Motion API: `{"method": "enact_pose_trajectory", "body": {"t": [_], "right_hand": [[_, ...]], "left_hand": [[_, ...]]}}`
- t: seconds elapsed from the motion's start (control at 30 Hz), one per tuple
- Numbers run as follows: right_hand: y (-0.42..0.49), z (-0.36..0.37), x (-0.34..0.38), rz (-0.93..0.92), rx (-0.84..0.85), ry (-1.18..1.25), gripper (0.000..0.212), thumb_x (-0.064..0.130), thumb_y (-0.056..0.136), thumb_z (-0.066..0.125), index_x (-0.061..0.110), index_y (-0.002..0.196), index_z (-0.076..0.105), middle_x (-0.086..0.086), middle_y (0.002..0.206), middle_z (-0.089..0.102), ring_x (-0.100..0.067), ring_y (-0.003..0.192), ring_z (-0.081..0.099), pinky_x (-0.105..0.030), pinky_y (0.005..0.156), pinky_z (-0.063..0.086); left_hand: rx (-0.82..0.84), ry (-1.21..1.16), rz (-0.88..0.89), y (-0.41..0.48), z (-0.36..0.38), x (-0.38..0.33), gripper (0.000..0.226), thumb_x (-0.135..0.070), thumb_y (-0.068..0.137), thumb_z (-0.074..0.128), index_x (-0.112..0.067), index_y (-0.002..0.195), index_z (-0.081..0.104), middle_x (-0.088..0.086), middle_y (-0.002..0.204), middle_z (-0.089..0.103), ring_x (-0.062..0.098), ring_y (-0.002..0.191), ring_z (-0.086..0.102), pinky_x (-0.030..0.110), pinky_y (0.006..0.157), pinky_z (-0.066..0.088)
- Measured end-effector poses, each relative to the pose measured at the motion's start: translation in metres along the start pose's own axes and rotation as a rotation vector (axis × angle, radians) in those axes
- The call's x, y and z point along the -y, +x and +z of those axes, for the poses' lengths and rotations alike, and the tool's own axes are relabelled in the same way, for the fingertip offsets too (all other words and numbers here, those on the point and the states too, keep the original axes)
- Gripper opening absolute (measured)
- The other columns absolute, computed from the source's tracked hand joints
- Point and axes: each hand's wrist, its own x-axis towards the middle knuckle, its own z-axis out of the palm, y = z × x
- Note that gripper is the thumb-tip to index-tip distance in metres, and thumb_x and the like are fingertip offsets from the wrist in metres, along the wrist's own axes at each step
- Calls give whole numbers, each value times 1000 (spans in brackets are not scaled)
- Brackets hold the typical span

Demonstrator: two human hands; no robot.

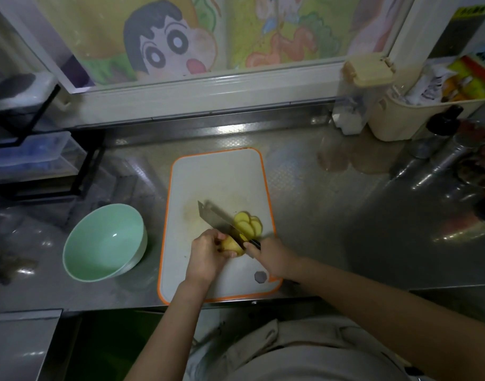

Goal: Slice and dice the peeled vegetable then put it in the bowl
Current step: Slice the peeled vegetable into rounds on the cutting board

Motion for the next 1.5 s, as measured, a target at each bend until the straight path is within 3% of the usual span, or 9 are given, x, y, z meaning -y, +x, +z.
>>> {"method": "enact_pose_trajectory", "body": {"t": [0.13, 0.3, 0.53, 0.67, 0.8, 1.0, 1.23, 1.37, 1.5], "right_hand": [[5, -5, 4, -31, -23, -9, 56, 44, 98, 40, -5, 87, 63, -20, 85, 62, -33, 85, 61, -33, 68, 43], [-1, -9, 3, -62, -80, 52, 50, 41, 99, 40, 15, 56, 38, -1, 55, 40, -14, 51, 40, -23, 47, 26], [-16, -17, 3, -66, -114, 85, 53, 44, 99, 37, 15, 55, 36, 0, 52, 37, -11, 47, 36, -23, 46, 23], [-16, -17, -2, -42, -138, 80, 52, 47, 98, 36, 15, 57, 40, -1, 53, 38, -13, 47, 37, -23, 47, 25], [-15, -17, -7, -11, -144, 67, 55, 49, 98, 37, 15, 54, 37, -3, 54, 39, -15, 47, 37, -24, 48, 26], [-17, -18, -6, 10, -118, 76, 55, 48, 98, 37, 15, 54, 37, -2, 54, 39, -13, 47, 37, -23, 48, 26], [-24, -12, -7, 21, -94, 70, 52, 49, 98, 37, 16, 57, 38, -1, 56, 40, -13, 50, 39, -22, 48, 28], [-26, -5, -3, 39, -70, 79, 51, 48, 98, 35, 16, 60, 41, -1, 58, 42, -12, 52, 40, -23, 50, 29], [-29, -3, 1, 30, -82, 94, 51, 48, 98, 36, 14, 61, 43, -1, 57, 43, -14, 53, 43, -25, 50, 31]], "left_hand": [[3, 4, -10, 0, 0, 3, 40, -2, 61, 83, -3, 95, 63, 2, 92, 59, 15, 81, 57, 3, 62, 39], [-4, -1, 11, -4, 0, 1, 34, 0, 64, 81, -9, 88, 58, 2, 87, 57, 14, 77, 56, -1, 58, 40], [-13, -7, 33, -7, 8, 2, 36, -10, 65, 81, -17, 81, 49, 3, 86, 61, 17, 80, 57, 11, 61, 41], [6, -18, 48, -9, 10, 1, 39, -14, 70, 79, -20, 91, 46, -3, 86, 60, 14, 79, 56, 8, 57, 39], [43, 34, 88, -8, 10, 4, 37, -24, 76, 73, -22, 107, 52, -4, 102, 61, 17, 92, 58, 30, 76, 48], [36, 175, 12, -10, 14, 1, 31, -38, 87, 59, -16, 107, 53, 1, 99, 47, 23, 94, 53, 24, 71, 34], [81, 77, -57, -8, 21, -4, 35, -34, 97, 41, -15, 126, 47, 14, 119, 50, 32, 109, 52, 31, 88, 40], [48, 22, -87, -8, 26, -2, 28, -31, 99, 35, -9, 112, 47, 18, 110, 54, 36, 97, 55, 41, 81, 48], [7, 17, -104, -10, 27, -5, 29, -24, 100, 31, -3, 117, 44, 18, 117, 43, 37, 101, 52, 31, 79, 37]]}}
